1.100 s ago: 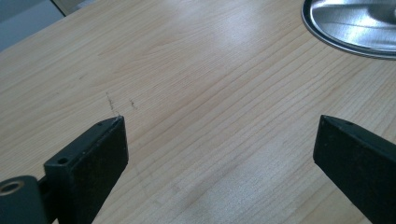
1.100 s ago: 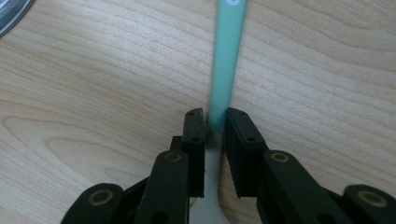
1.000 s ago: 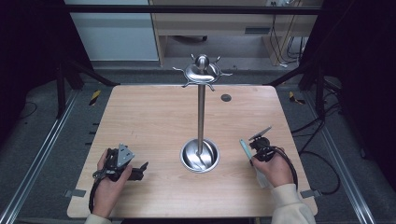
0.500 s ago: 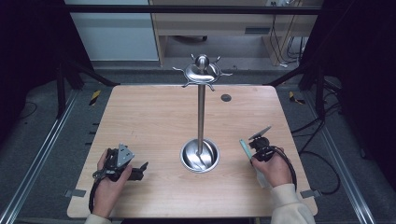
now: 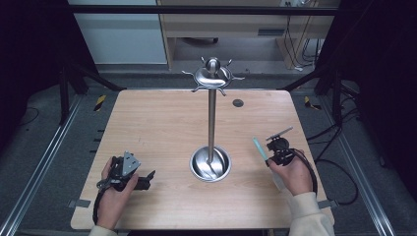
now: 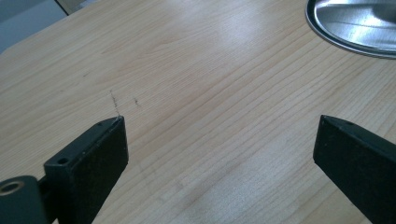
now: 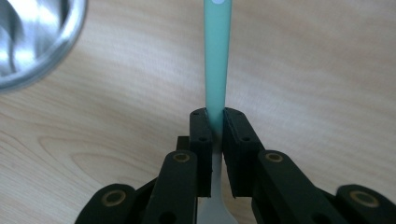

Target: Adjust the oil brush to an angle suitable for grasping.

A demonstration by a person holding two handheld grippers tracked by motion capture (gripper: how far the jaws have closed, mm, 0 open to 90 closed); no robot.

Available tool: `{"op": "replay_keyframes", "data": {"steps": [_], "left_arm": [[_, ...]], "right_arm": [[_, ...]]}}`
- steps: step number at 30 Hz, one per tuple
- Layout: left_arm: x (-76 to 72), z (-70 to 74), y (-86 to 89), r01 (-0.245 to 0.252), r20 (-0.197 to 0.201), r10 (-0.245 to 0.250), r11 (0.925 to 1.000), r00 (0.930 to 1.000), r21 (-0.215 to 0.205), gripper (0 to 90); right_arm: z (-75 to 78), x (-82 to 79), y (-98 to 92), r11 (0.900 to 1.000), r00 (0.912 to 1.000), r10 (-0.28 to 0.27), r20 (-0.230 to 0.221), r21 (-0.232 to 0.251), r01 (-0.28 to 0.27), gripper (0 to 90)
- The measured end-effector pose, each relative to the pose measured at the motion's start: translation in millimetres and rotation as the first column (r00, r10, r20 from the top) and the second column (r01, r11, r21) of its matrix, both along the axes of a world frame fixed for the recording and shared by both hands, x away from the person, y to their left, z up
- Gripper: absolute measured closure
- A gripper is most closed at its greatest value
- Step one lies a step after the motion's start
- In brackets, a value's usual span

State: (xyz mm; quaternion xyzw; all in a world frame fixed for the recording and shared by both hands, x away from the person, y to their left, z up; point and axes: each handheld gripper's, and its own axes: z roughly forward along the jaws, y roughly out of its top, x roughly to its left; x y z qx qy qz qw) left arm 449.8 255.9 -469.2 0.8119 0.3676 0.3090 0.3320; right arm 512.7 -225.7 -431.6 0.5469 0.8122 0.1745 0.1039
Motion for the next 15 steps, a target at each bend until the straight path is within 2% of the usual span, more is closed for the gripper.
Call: {"op": "replay_keyframes", "data": {"steps": [3, 4, 5, 6, 7, 8, 9, 12, 15], "left_arm": [[-0.3, 0.0, 0.7, -0.006, 0.0, 0.006, 1.0, 1.0, -0.001, 2.7], [-0.3, 0.0, 0.7, -0.006, 0.0, 0.006, 1.0, 1.0, -0.001, 2.8], [-0.5, 0.1, 1.1, -0.005, 0.0, 0.005, 1.0, 1.0, -0.003, 2.8], [-0.6, 0.1, 1.3, -0.005, 0.001, 0.005, 1.0, 1.0, -0.004, 2.7], [-0.6, 0.1, 1.3, -0.005, 0.001, 0.005, 1.0, 1.0, -0.004, 2.8], [-0.4, 0.3, 1.7, -0.007, 0.003, 0.007, 1.0, 1.0, -0.006, 2.8], [-0.1, 0.5, 1.8, -0.006, 0.001, 0.006, 0.9999, 1.0, -0.008, 2.7], [0.3, 1.4, 0.9, 0.002, 0.005, -0.002, 0.9999, 1.0, -0.011, 2.7], [0.6, 1.1, -0.4, 0.005, 0.003, -0.005, 0.9999, 1.0, -0.01, 2.8]], "right_arm": [[17.7, 4.6, -0.9, 1.0, 0.9982, -0.008, 0.059, 0.031, 0.007, 82.7], [17.7, 4.6, -0.9, 1.0, 0.9982, -0.008, 0.059, 0.031, 0.007, 82.7], [28.4, 7.3, -1.2, 0.998, 0.9951, -0.013, 0.098, 0.055, 0.007, 82.7], [32.3, 8.1, -1.8, 0.998, 0.9911, -0.006, 0.133, 0.064, -0.003, 82.7], [32.3, 8.1, -1.8, 0.998, 0.9911, -0.006, 0.133, 0.064, -0.003, 82.7], [35.9, 7.8, -4.4, 0.995, 0.9844, -0.025, 0.174, 0.104, 0.007, 82.7], [35.4, 8.0, -5.3, 0.994, 0.9819, -0.024, 0.188, 0.11, 0.003, 82.7], [31.7, 7.3, -8.0, 0.996, 0.976, -0.024, 0.216, 0.095, 0.003, 82.7], [29.3, 3.2, -10.0, 0.992, 0.967, -0.042, 0.251, 0.123, 0.011, 82.8]]}}
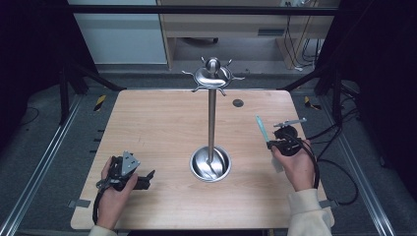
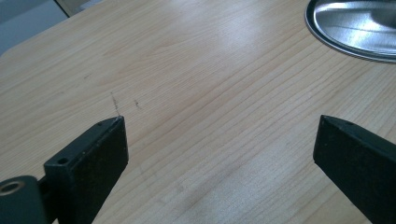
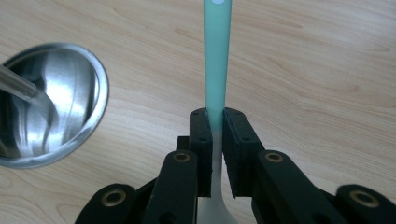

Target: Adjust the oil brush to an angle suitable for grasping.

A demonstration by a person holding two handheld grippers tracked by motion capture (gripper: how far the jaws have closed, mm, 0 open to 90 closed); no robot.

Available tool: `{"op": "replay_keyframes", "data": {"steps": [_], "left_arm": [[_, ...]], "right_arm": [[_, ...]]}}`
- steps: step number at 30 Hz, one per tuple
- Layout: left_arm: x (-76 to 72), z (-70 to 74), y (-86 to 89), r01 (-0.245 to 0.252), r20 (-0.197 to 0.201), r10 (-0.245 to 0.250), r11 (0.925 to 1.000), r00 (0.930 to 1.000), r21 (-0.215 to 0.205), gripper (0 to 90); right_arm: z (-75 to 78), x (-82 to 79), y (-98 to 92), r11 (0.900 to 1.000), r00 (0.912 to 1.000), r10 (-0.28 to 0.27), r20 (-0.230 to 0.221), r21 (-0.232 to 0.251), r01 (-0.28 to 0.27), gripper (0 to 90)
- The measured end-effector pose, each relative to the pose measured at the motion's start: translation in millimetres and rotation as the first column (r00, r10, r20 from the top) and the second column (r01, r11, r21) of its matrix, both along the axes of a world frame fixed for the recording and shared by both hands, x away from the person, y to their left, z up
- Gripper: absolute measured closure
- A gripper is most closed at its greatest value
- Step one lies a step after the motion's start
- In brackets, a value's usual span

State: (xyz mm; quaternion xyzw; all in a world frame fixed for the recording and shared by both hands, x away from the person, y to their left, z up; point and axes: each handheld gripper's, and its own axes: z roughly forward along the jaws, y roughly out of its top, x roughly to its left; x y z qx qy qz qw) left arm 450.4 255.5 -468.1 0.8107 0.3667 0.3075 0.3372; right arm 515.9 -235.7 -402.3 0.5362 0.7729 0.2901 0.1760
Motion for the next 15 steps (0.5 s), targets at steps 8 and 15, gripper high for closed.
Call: {"op": "replay_keyframes", "data": {"steps": [8, 15], "left_arm": [[-0.1, 0.3, 0.1, 0.0, 0.004, 0.0, 1.0, 1.0, -0.004, 2.8], [0.1, 0.2, -0.3, 0.002, 0.002, -0.002, 1.0, 1.0, -0.003, 2.7]], "right_arm": [[10.3, -10.6, 0.7, 0.999, 0.995, 0.011, 0.099, 0.036, -0.015, 82.7], [23.2, -19.7, -0.1, 0.997, 0.9868, 0.012, 0.162, 0.068, -0.023, 82.7]]}}
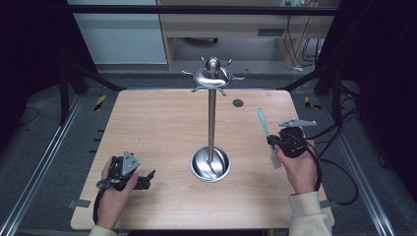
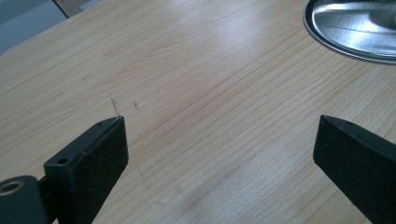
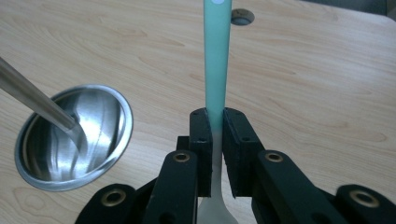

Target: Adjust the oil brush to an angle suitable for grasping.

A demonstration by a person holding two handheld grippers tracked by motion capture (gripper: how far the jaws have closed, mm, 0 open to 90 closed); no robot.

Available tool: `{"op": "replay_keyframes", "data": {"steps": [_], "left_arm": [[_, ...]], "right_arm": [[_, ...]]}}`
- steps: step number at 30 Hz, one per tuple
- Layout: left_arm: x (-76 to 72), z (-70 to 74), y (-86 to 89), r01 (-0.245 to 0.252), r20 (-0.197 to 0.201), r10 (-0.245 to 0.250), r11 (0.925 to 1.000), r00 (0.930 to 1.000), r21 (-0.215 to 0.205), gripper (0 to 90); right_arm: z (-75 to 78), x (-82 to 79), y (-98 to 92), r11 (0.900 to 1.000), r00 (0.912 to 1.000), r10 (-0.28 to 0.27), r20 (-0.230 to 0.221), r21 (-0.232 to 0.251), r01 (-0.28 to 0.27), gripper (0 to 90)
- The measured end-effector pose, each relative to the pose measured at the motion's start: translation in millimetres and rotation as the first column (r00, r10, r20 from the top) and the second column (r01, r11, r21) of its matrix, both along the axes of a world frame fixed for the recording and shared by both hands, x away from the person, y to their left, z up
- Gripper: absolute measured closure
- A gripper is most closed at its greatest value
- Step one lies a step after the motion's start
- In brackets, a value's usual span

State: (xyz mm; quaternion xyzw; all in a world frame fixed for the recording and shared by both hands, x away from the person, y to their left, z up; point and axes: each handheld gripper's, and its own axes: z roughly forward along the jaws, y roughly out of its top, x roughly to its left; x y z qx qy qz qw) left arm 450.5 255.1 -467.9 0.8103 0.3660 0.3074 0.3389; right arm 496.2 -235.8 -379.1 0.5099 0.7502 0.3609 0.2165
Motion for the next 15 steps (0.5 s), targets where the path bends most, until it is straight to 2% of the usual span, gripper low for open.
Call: {"op": "replay_keyframes", "data": {"steps": [11, 15], "left_arm": [[0.2, 0.3, 1.5, -0.002, 0.002, 0.002, 1.0, 1.0, -0.002, 2.7], [0.0, 0.2, 0.7, -0.001, 0.003, 0.001, 1.0, 1.0, -0.002, 2.8]], "right_arm": [[20.6, -10.8, 3.7, 0.998, 0.9971, 0.035, 0.068, 0.05, -0.038, 82.7], [28.1, -14.5, 4.8, 0.997, 0.9945, 0.045, 0.095, 0.053, -0.05, 82.8]]}}
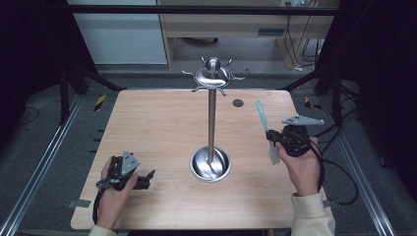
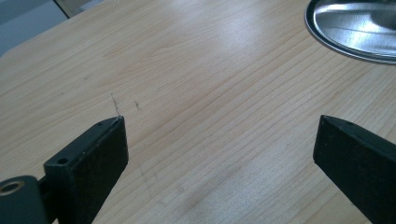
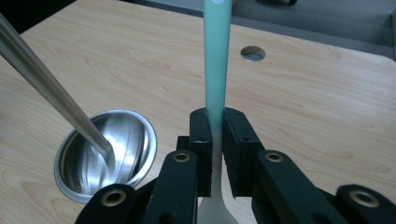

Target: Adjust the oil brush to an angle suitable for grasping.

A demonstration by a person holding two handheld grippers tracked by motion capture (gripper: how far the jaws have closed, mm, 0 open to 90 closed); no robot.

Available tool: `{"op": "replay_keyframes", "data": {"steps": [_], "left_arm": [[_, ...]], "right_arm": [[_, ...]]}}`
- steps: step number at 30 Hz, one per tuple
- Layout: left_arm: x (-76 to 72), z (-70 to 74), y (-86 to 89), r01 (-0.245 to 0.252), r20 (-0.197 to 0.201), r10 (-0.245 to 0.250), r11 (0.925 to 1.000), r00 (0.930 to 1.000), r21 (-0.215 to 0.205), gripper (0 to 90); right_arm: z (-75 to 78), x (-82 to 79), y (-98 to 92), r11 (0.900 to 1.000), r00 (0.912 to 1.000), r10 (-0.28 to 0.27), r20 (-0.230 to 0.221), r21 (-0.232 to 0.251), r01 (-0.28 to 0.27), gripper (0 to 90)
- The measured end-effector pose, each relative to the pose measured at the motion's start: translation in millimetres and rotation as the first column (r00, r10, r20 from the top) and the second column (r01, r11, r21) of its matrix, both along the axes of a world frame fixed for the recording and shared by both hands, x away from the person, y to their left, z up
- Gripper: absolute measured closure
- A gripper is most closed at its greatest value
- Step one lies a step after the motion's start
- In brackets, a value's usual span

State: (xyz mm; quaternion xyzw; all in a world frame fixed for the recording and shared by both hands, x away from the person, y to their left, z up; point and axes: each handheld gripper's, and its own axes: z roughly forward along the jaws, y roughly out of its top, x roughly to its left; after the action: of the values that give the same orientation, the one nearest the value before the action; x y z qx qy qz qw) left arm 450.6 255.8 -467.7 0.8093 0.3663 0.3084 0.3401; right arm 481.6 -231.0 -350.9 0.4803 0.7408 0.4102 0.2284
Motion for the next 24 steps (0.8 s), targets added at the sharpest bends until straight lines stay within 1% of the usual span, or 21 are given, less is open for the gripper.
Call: {"op": "replay_keyframes", "data": {"steps": [9, 11, 12, 17, 24], "left_arm": [[0.2, 0.3, 1.0, 0.0, 0.0, 0.0, 1.0, 1.0, 0.001, 2.8], [0.3, 0.2, 0.8, 0.0, 0.0, 0.0, 1.0, 1.0, 0.0, 2.8], [0.4, 0.2, 0.6, 0.001, -0.002, -0.001, 1.0, 1.0, 0.0, 2.8], [0.4, 0.1, 0.3, 0.0, 0.0, 0.0, 1.0, 1.0, 0.0, 2.8], [0.4, 0.3, 0.7, 0.001, -0.003, -0.001, 1.0, 1.0, 0.002, 2.7]], "right_arm": [[18.1, -9.8, 1.7, 0.999, 0.9985, 0.023, 0.049, 0.026, -0.024, 82.8], [19.7, -10.8, 1.5, 0.999, 0.9981, 0.026, 0.055, 0.028, -0.028, 82.8], [22.7, -12.5, 1.5, 0.999, 0.9972, 0.032, 0.067, 0.028, -0.034, 82.8], [30.2, -17.5, 1.9, 0.998, 0.9955, 0.037, 0.087, 0.043, -0.041, 82.8], [42.4, -25.3, 3.4, 0.996, 0.9902, 0.06, 0.126, 0.063, -0.068, 82.8]]}}
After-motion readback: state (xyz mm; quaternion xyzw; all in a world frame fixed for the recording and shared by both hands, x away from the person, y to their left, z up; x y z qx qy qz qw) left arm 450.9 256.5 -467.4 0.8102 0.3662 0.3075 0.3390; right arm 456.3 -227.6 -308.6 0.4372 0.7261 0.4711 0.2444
